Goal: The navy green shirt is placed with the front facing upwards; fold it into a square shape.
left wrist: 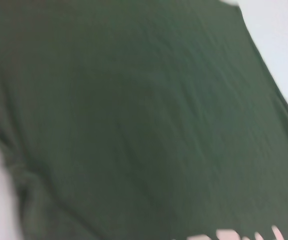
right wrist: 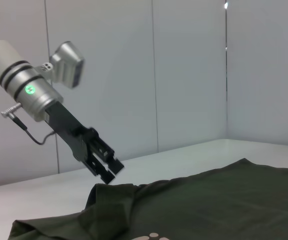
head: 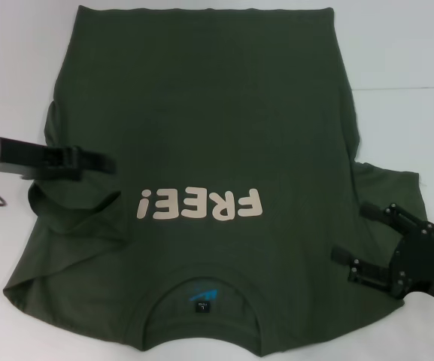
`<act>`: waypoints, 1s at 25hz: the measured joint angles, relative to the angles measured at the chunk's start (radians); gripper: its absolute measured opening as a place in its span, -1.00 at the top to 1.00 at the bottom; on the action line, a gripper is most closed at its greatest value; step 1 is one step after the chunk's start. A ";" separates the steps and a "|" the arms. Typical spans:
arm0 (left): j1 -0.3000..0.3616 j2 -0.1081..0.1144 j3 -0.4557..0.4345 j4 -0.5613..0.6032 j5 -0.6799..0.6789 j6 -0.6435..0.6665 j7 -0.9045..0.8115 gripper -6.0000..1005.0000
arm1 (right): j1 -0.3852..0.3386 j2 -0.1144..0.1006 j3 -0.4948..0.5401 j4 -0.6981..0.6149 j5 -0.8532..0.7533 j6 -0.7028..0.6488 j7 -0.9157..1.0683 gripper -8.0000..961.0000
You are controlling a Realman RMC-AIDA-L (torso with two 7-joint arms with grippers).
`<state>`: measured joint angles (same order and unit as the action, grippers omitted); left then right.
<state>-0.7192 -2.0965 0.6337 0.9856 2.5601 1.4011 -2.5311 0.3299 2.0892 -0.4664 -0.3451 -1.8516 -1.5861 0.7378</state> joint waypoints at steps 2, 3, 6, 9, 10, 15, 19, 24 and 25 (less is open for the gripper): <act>0.010 0.024 -0.044 -0.008 -0.002 -0.002 -0.016 -0.49 | 0.000 0.000 0.000 0.000 0.002 0.000 0.000 -0.93; 0.019 0.037 -0.061 -0.020 -0.002 -0.015 -0.027 -0.49 | 0.000 0.000 0.000 0.000 0.003 0.000 0.000 -0.93; 0.044 0.075 -0.101 -0.081 -0.003 -0.067 -0.046 -0.49 | 0.000 0.000 0.000 0.000 0.003 0.003 0.000 -0.93; 0.056 0.102 -0.137 -0.155 -0.003 -0.100 -0.049 -0.49 | 0.000 0.000 0.000 0.000 0.004 0.005 0.000 -0.93; 0.062 0.109 -0.153 -0.177 -0.003 -0.113 -0.047 -0.49 | 0.000 0.000 0.000 0.000 0.004 0.005 0.000 -0.93; 0.079 0.095 -0.164 -0.196 -0.005 -0.184 -0.034 -0.48 | 0.001 0.000 0.000 0.000 0.005 0.007 0.000 -0.93; 0.067 0.073 -0.161 -0.200 -0.005 -0.208 -0.006 -0.48 | 0.001 0.000 0.000 0.000 0.005 0.007 0.000 -0.93; 0.045 0.053 -0.151 -0.205 -0.004 -0.231 0.017 -0.47 | 0.001 0.000 0.002 0.000 0.005 0.008 0.000 -0.93; 0.042 0.052 -0.144 -0.206 -0.004 -0.236 0.017 -0.47 | 0.001 0.000 0.002 0.000 0.005 0.008 0.000 -0.93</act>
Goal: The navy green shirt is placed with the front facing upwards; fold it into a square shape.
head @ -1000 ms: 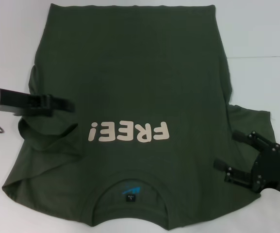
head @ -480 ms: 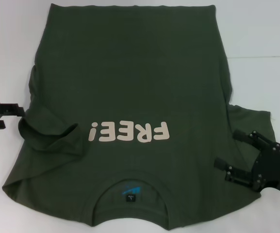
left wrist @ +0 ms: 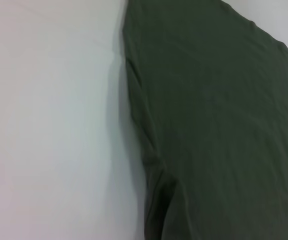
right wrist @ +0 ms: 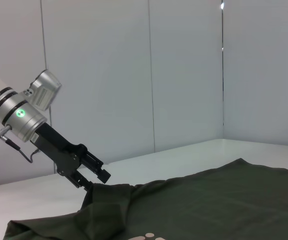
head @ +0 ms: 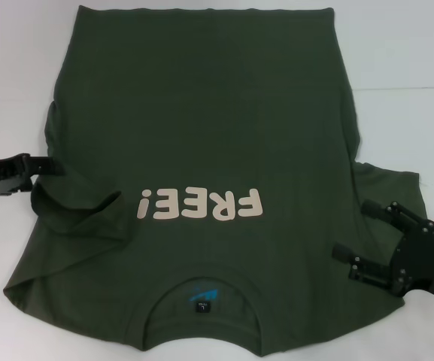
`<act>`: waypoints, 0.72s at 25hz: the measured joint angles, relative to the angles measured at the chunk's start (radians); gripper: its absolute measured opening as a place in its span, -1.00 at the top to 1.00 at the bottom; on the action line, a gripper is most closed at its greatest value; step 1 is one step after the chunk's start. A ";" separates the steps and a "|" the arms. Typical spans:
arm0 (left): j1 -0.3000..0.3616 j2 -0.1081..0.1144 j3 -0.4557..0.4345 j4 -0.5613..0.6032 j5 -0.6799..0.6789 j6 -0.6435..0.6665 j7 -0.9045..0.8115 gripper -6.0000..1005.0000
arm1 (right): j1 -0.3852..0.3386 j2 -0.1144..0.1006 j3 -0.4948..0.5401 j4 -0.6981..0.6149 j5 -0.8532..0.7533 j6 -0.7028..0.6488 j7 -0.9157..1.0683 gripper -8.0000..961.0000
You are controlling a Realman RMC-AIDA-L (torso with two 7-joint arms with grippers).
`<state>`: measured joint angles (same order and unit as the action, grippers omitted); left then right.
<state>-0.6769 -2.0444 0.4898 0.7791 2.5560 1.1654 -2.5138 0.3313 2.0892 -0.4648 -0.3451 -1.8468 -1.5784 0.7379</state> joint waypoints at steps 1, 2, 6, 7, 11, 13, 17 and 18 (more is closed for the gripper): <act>-0.001 0.000 0.005 -0.001 0.000 -0.004 0.000 -0.47 | 0.000 0.000 0.000 0.000 0.000 0.000 0.000 -0.93; -0.002 0.000 0.009 -0.002 0.001 -0.006 0.000 -0.46 | 0.000 0.000 0.000 0.000 0.000 0.000 0.000 -0.93; -0.001 0.000 0.039 0.000 0.007 -0.017 0.000 -0.46 | 0.000 0.000 0.007 0.000 0.000 0.001 0.000 -0.93; 0.000 0.000 0.047 0.000 0.008 -0.020 0.000 -0.46 | 0.000 0.000 0.008 0.000 0.000 0.001 0.000 -0.93; 0.002 0.000 0.068 0.003 0.007 -0.023 0.000 -0.45 | 0.003 0.000 0.011 0.000 0.000 0.002 0.000 -0.93; 0.003 0.000 0.072 0.005 0.004 -0.024 -0.001 -0.45 | 0.005 0.000 0.011 0.000 0.000 0.002 0.000 -0.93; 0.004 0.002 0.071 0.005 0.002 -0.030 -0.002 -0.44 | 0.005 0.000 0.014 0.000 0.000 0.002 0.000 -0.93; 0.004 0.003 0.073 0.004 0.004 -0.033 -0.002 -0.40 | 0.005 0.000 0.014 0.000 0.000 0.002 0.000 -0.93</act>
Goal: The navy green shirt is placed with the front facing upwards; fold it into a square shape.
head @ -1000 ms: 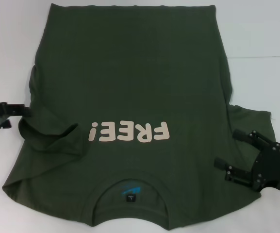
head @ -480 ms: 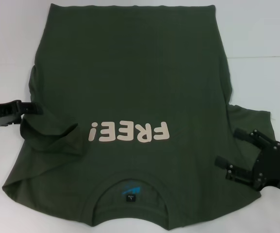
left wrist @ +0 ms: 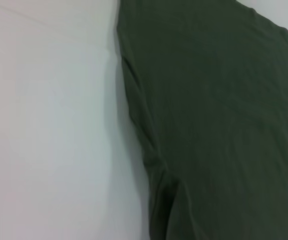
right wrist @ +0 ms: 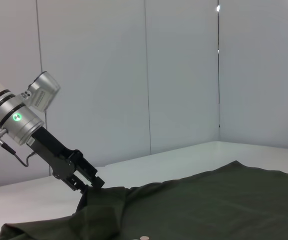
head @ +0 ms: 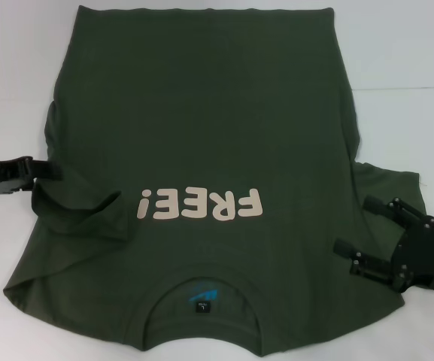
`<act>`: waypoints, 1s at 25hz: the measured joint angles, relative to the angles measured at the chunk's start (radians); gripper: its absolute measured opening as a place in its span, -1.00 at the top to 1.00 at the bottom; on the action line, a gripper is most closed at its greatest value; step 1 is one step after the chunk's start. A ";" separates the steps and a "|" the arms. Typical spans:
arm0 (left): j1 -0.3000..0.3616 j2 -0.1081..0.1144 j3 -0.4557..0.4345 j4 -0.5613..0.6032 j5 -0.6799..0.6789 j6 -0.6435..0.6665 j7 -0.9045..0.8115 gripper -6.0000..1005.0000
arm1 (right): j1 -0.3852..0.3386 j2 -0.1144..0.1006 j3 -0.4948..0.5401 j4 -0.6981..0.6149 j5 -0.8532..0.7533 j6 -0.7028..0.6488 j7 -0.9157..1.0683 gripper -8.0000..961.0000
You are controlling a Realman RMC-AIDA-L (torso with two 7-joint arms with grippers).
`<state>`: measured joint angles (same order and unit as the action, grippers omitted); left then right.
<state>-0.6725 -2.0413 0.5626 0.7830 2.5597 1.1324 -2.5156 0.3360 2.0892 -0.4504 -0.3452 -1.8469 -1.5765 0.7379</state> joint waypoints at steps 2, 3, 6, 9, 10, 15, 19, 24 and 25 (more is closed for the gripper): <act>-0.002 0.003 0.013 -0.005 0.005 -0.005 -0.002 -0.32 | 0.000 0.000 0.001 0.000 0.000 0.000 0.000 -0.93; -0.002 0.004 0.022 -0.006 0.006 -0.006 -0.004 -0.28 | 0.000 0.000 0.003 0.000 0.000 0.000 0.000 -0.93; -0.003 0.004 0.040 -0.006 0.007 -0.014 -0.008 -0.17 | 0.000 0.000 0.006 0.000 0.000 0.000 0.000 -0.93; -0.006 0.004 0.042 -0.007 0.007 -0.018 -0.009 -0.05 | 0.000 0.000 0.007 0.000 0.000 0.000 0.000 -0.93; -0.006 0.004 0.042 -0.007 0.007 -0.018 -0.009 -0.01 | 0.000 0.000 0.007 0.000 0.000 -0.001 0.000 -0.93; -0.007 0.004 0.042 -0.003 0.007 -0.019 -0.009 0.40 | 0.000 0.000 0.008 0.001 0.000 -0.004 0.000 -0.93; -0.008 0.004 0.036 -0.007 -0.007 -0.020 0.000 0.87 | 0.000 0.000 0.007 0.007 0.000 -0.005 0.000 -0.93; -0.009 -0.001 0.035 -0.009 -0.085 -0.024 0.003 0.94 | 0.000 0.000 0.007 0.009 0.000 -0.007 0.000 -0.93; -0.009 -0.002 0.036 -0.011 -0.100 -0.024 0.004 0.93 | 0.000 0.000 0.007 0.009 0.000 -0.008 0.000 -0.93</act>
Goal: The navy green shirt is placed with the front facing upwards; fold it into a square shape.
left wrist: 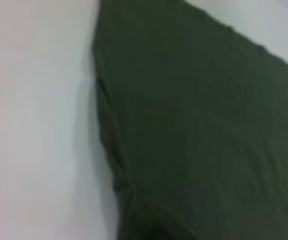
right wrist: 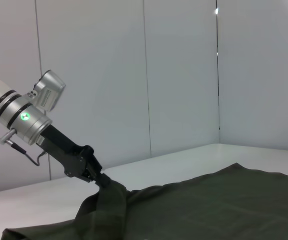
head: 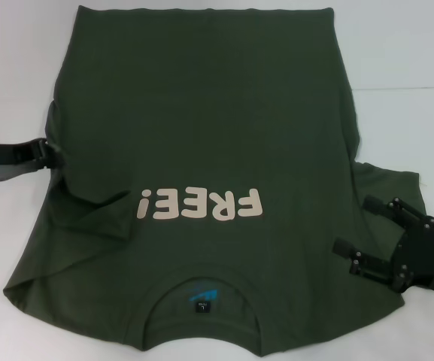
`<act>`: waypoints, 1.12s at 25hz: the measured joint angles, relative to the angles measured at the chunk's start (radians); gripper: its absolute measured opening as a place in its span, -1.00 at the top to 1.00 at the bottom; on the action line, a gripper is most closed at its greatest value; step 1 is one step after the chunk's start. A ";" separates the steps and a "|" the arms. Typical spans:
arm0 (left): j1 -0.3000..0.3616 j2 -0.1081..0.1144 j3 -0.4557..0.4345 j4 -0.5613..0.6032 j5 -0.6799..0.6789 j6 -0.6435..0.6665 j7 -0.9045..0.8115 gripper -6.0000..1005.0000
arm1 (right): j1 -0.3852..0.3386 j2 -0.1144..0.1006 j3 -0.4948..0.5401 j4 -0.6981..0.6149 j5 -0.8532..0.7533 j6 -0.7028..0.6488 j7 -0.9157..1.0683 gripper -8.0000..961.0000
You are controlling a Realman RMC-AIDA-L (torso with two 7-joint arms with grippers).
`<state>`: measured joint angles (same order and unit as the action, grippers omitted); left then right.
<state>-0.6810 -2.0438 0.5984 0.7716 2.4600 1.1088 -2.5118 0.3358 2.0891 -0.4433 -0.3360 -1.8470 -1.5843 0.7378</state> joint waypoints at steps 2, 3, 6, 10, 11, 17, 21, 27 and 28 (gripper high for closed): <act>-0.001 -0.002 -0.002 -0.014 -0.027 -0.005 0.000 0.92 | 0.000 0.000 0.000 0.001 0.000 -0.001 0.000 -0.93; -0.001 -0.003 -0.003 -0.022 -0.041 -0.009 0.000 0.92 | 0.000 0.000 0.000 0.001 0.000 -0.001 0.000 -0.93; -0.002 -0.004 -0.003 -0.054 -0.095 -0.028 0.000 0.91 | -0.002 0.000 -0.001 0.002 0.000 -0.002 0.000 -0.93; 0.004 -0.004 -0.005 -0.089 -0.167 -0.054 -0.001 0.89 | -0.005 0.000 0.000 0.002 0.000 -0.004 -0.001 -0.93; 0.007 -0.004 -0.007 -0.097 -0.185 -0.059 -0.001 0.88 | -0.005 0.000 -0.001 0.003 0.000 -0.004 -0.001 -0.93; 0.031 -0.009 -0.020 -0.125 -0.293 -0.098 0.000 0.86 | -0.002 0.000 -0.004 0.003 0.000 -0.005 -0.003 -0.93; 0.045 -0.026 -0.020 -0.133 -0.352 -0.139 0.015 0.84 | 0.000 0.000 -0.006 0.003 0.000 -0.005 -0.003 -0.93; 0.041 -0.041 -0.020 -0.185 -0.454 -0.162 0.129 0.48 | 0.001 0.000 -0.006 0.003 0.000 -0.005 -0.001 -0.92; 0.038 -0.041 -0.020 -0.195 -0.466 -0.166 0.145 0.39 | 0.001 0.000 -0.006 0.003 0.000 -0.005 -0.001 -0.92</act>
<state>-0.6430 -2.0850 0.5786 0.5766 1.9939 0.9431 -2.3665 0.3372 2.0892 -0.4495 -0.3328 -1.8469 -1.5896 0.7365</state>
